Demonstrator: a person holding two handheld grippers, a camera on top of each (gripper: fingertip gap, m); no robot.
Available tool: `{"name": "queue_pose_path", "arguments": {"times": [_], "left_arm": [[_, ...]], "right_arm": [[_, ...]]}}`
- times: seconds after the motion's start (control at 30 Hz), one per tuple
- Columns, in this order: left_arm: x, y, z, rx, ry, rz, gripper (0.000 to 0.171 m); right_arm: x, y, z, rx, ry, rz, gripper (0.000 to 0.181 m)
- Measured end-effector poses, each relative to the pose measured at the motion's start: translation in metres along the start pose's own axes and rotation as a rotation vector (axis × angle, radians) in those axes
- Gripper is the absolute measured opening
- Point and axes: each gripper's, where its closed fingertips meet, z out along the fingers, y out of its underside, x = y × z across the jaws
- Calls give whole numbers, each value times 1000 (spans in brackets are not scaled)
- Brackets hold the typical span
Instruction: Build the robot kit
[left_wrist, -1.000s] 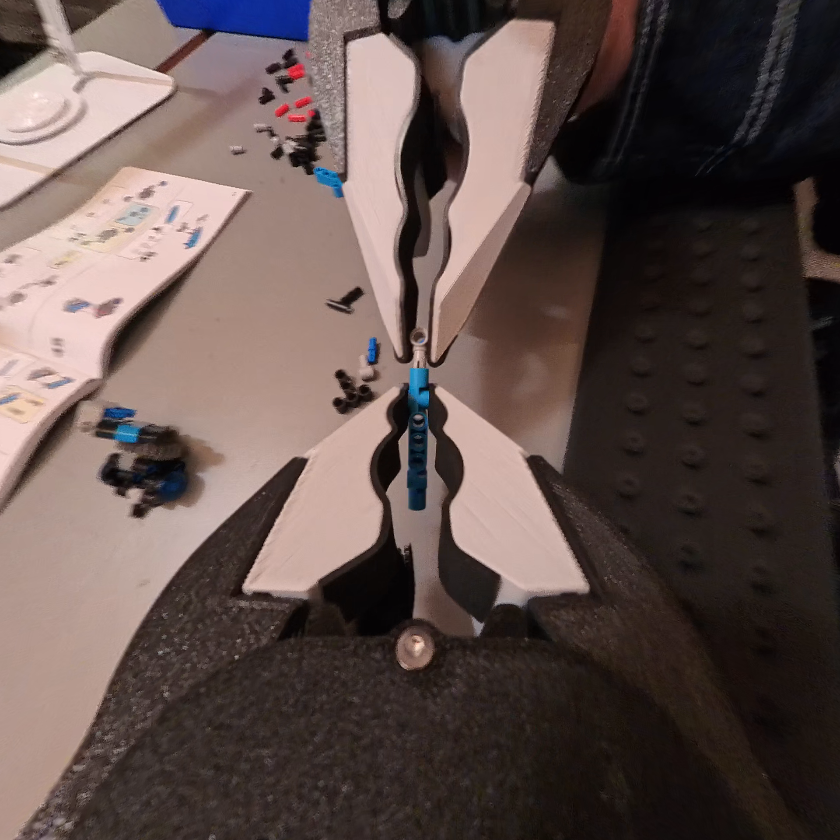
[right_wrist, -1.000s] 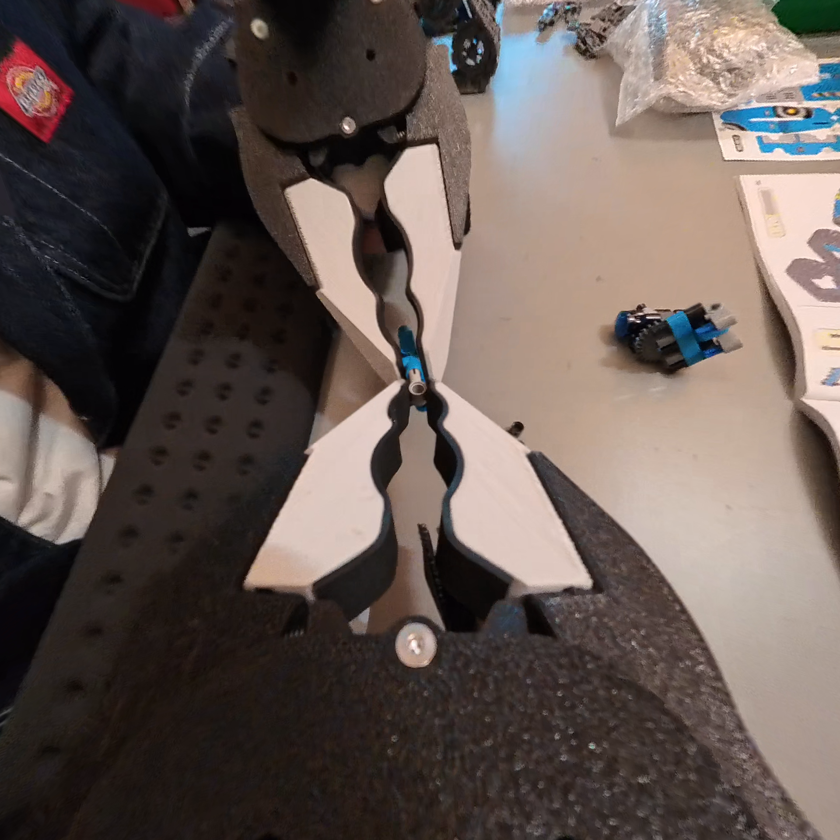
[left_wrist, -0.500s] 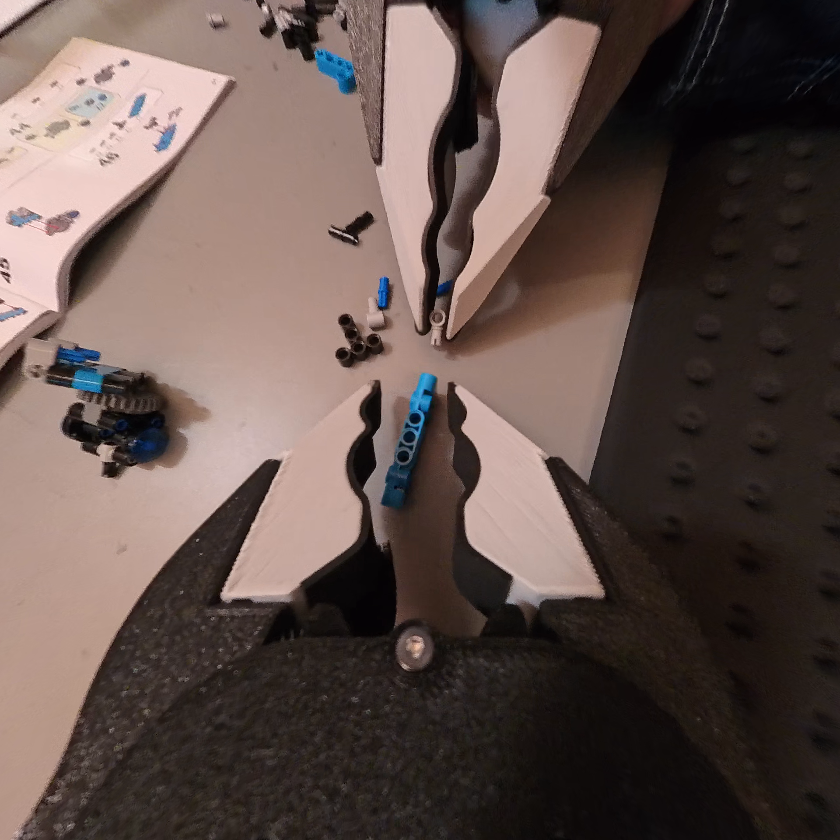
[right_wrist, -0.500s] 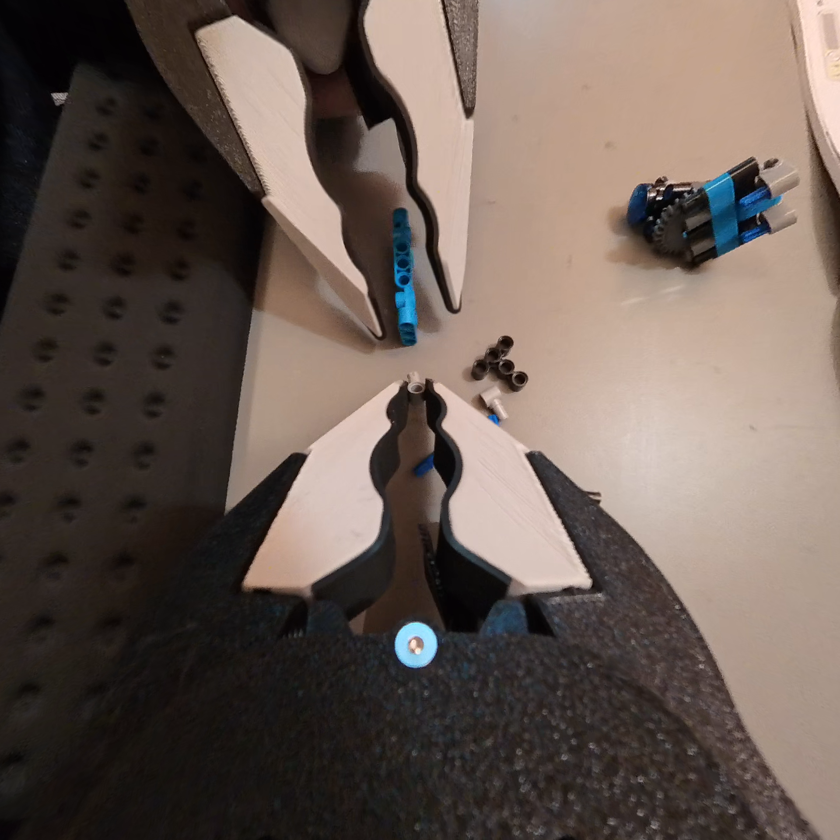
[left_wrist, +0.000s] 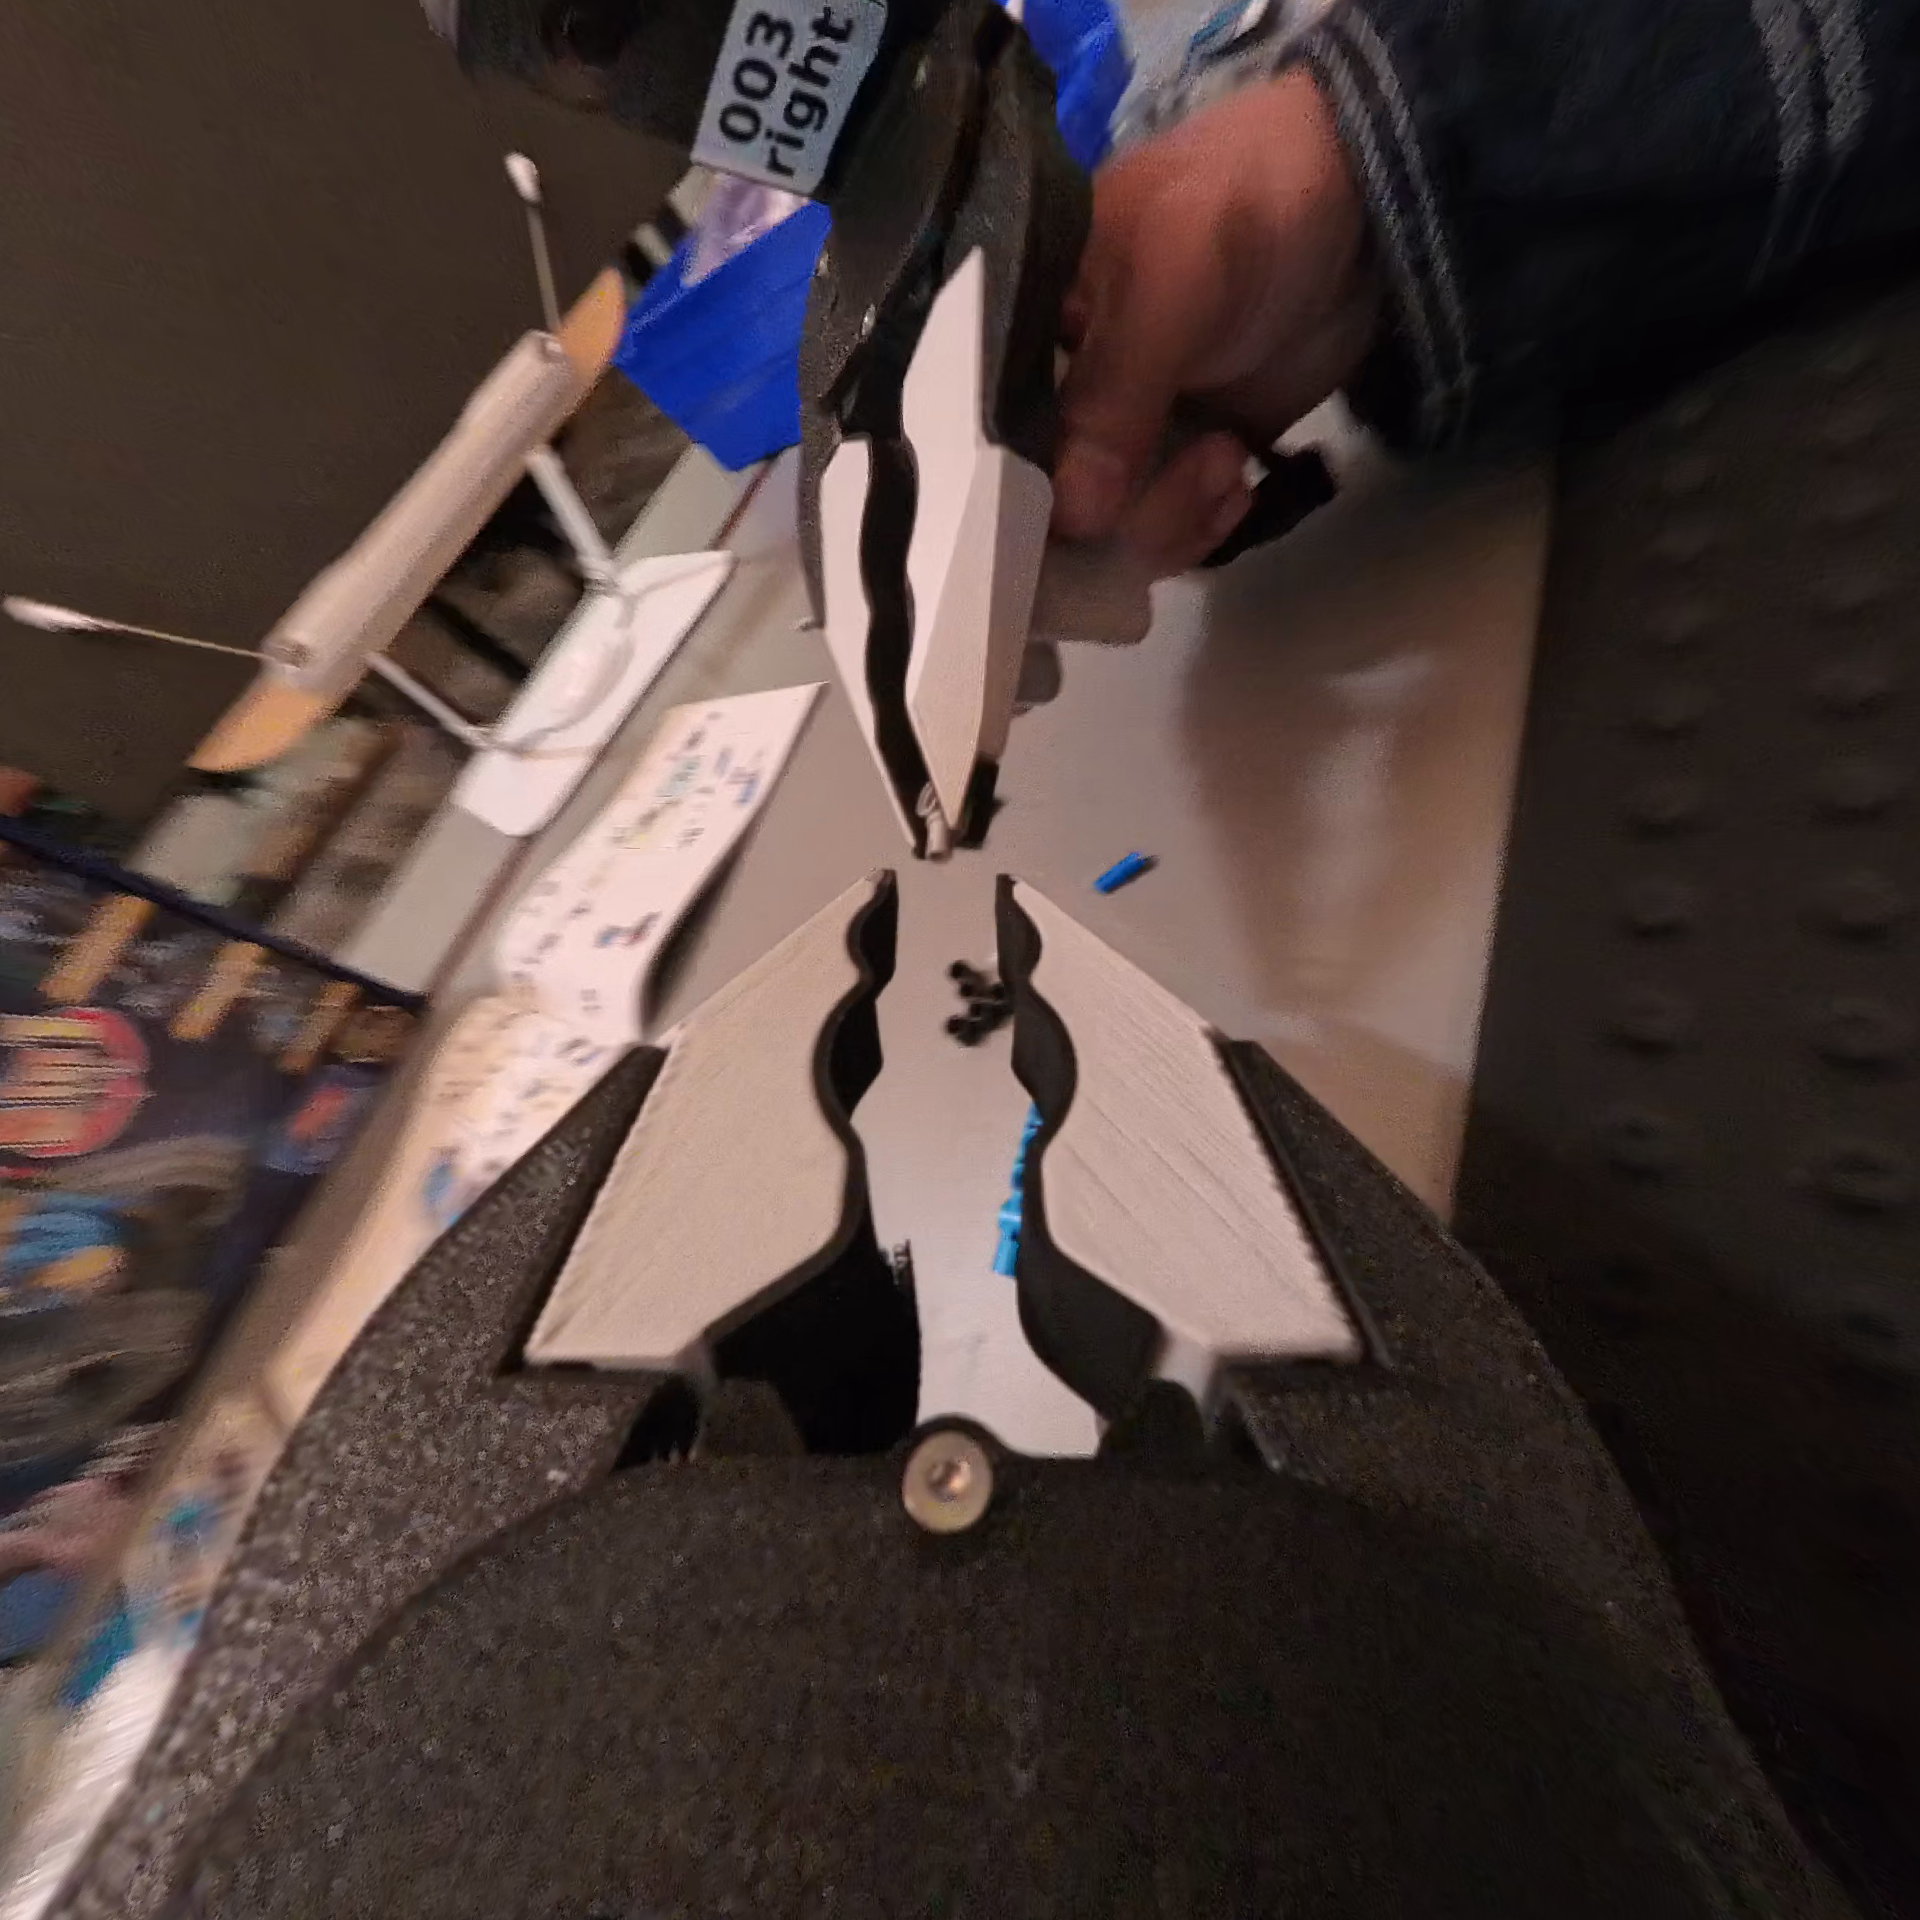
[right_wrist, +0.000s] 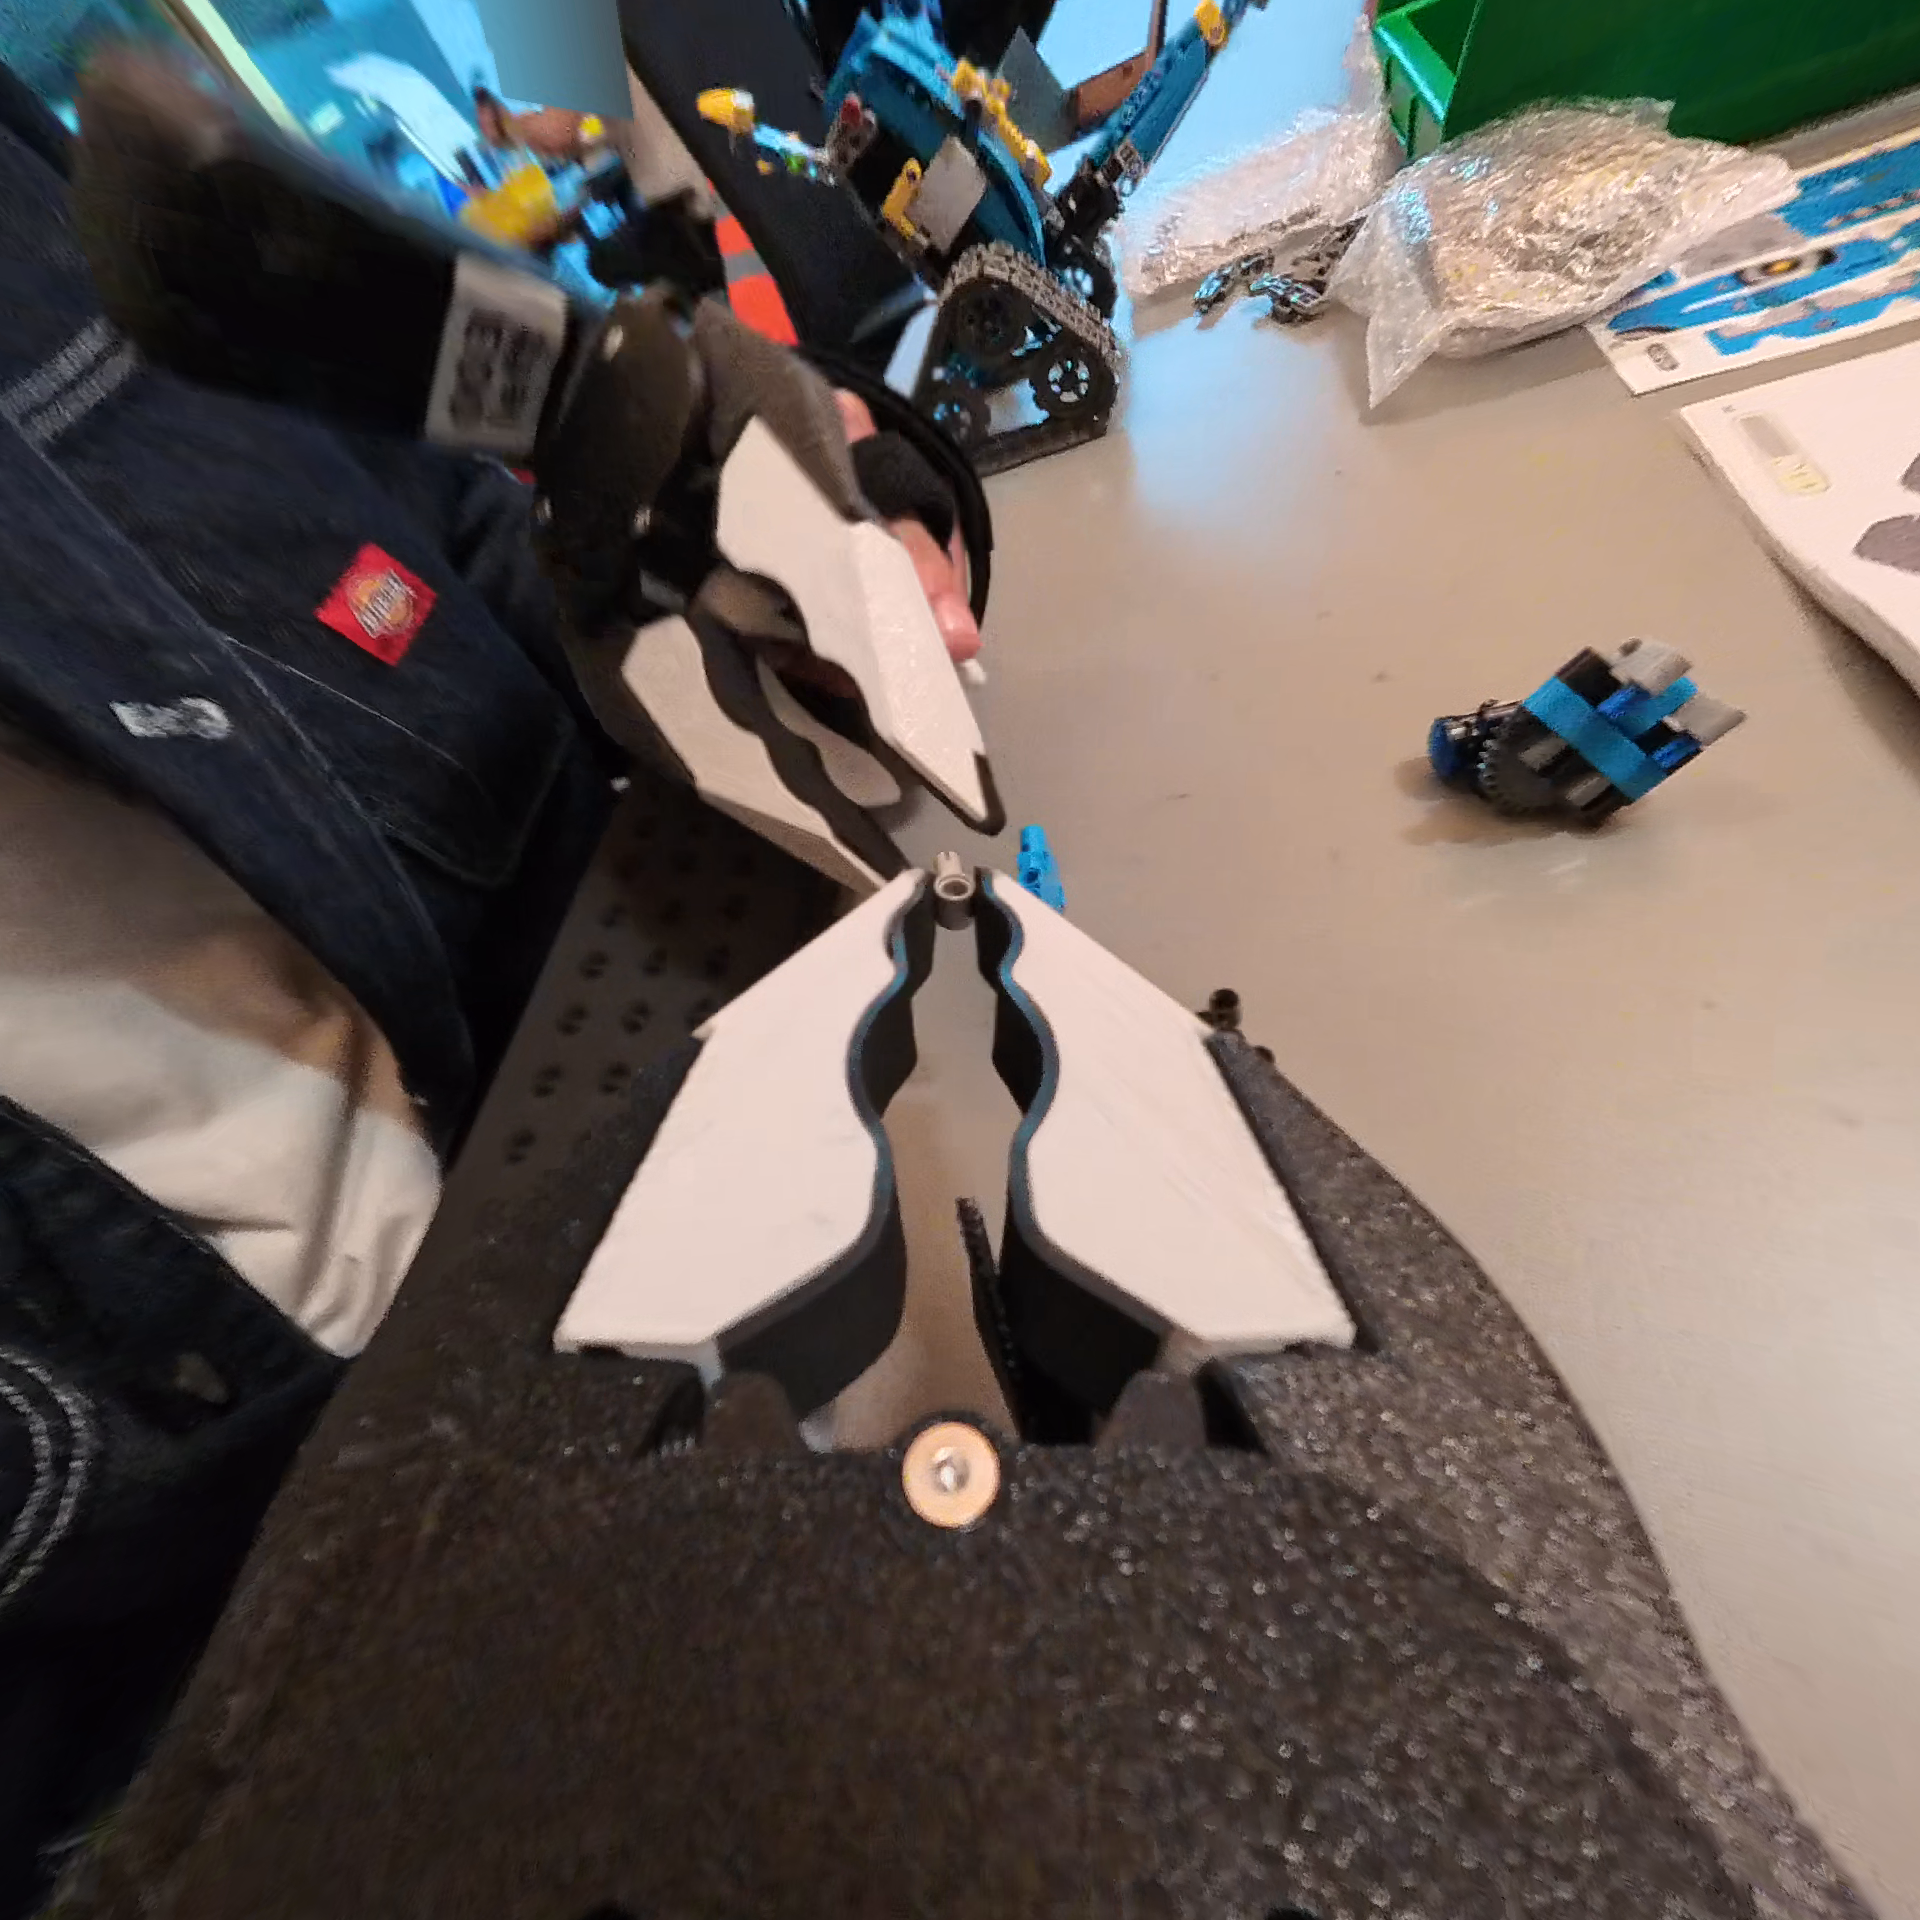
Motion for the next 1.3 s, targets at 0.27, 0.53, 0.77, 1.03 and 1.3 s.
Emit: {"name": "queue_pose_path", "arguments": {"times": [0.27, 0.53, 0.77, 1.03, 1.3], "left_arm": [[-1, -4, 4, -28, -190, 303, 21], [-4, -9, 2, -18, -258, 391, 5], [-10, -11, 0, -25, -266, 352, 3], [-12, -13, -2, -9, -266, 332, 4], [-14, -13, 0, -37, -306, 341, 3]], "right_arm": [[-11, -10, -2, 86, -146, 141, 6], [-7, -7, 0, 82, -138, 167, 6], [-6, -13, -1, 122, -143, 180, 6], [-7, -16, -4, 142, -167, 192, 7], [-3, -19, -4, 164, -154, 210, 6]]}}
